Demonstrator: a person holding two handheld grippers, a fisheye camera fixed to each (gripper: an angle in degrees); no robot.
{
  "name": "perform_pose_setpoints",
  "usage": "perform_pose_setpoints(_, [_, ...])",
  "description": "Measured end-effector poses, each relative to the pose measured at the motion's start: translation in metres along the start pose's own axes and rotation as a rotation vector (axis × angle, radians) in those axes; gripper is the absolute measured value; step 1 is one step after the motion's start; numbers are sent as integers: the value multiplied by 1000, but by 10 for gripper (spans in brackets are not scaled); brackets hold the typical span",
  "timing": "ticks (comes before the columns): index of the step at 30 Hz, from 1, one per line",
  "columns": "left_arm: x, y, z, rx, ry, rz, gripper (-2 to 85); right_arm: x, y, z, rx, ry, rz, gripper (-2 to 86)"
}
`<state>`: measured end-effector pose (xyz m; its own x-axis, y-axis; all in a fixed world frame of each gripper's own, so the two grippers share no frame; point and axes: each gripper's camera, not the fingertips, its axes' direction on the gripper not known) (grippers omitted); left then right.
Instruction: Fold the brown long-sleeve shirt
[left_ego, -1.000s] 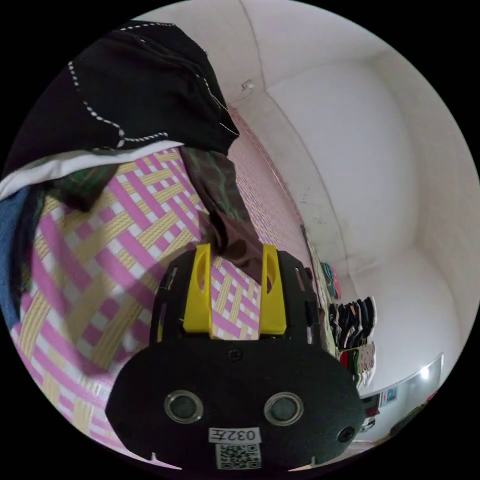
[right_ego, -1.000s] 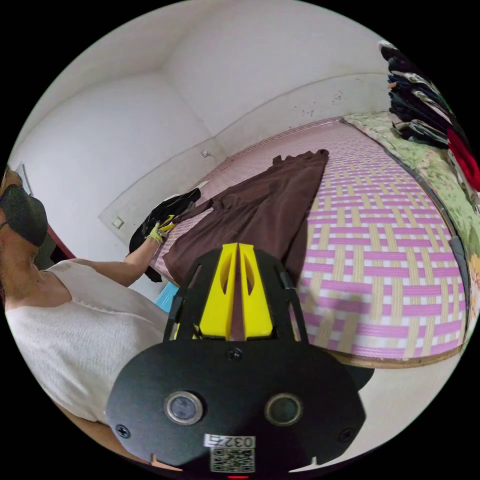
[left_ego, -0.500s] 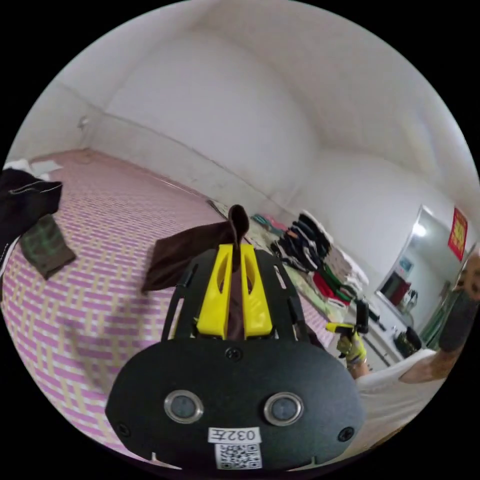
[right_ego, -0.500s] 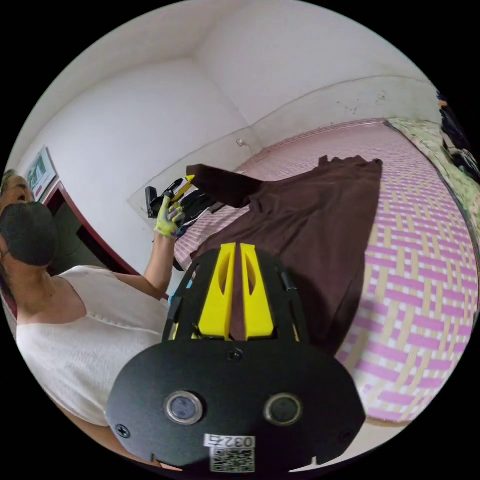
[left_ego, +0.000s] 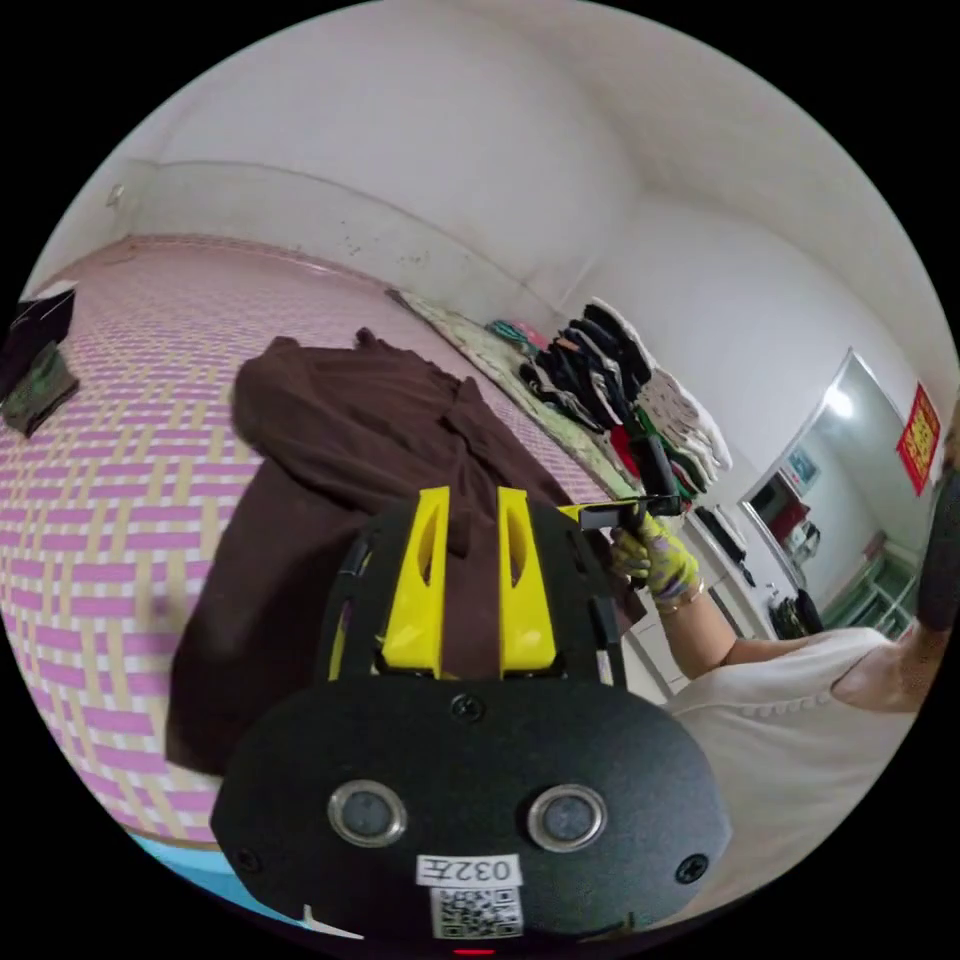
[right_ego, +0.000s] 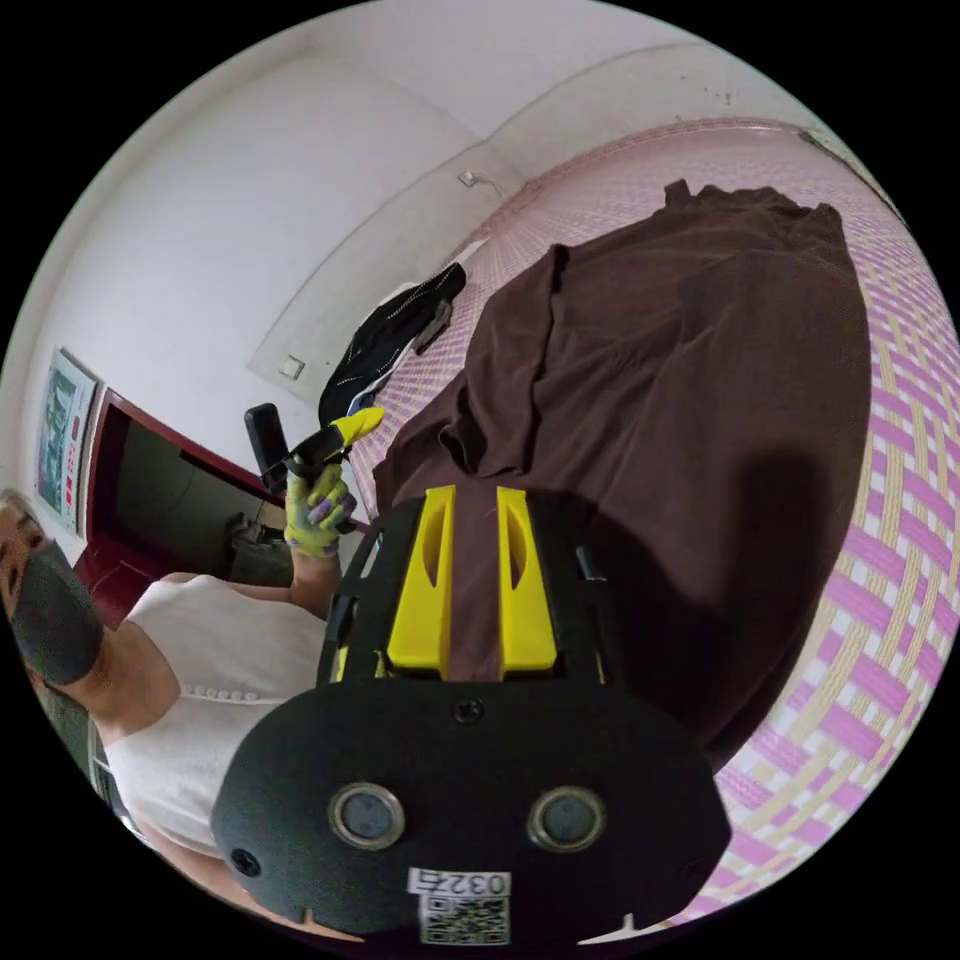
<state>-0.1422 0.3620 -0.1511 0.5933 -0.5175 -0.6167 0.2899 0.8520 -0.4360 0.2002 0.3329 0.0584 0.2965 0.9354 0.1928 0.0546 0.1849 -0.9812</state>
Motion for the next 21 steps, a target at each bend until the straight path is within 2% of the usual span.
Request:
perform_pose_setpoints(4, [-21,7,-17,-54,-263,-47,65,21,-41,23,-104,8,47,67])
perform_pose_setpoints(10, [-51,40,-39,-64,-430,-153,88,31,-76,52,-177,-2,54,75])
perform_pose_setpoints(13, [-65,51,-37,-114,-422,-190,99,28,-85,67,-220,-9,42,75])
perform_pose_setpoints(16, [-73,58,-35,-127,-426,-209,102,21,-95,75,-268,30,15,35])
perform_pose_setpoints(21, [-78,66,-33,-124,-424,-201,84,-6,-137,40,-166,31,-71,0])
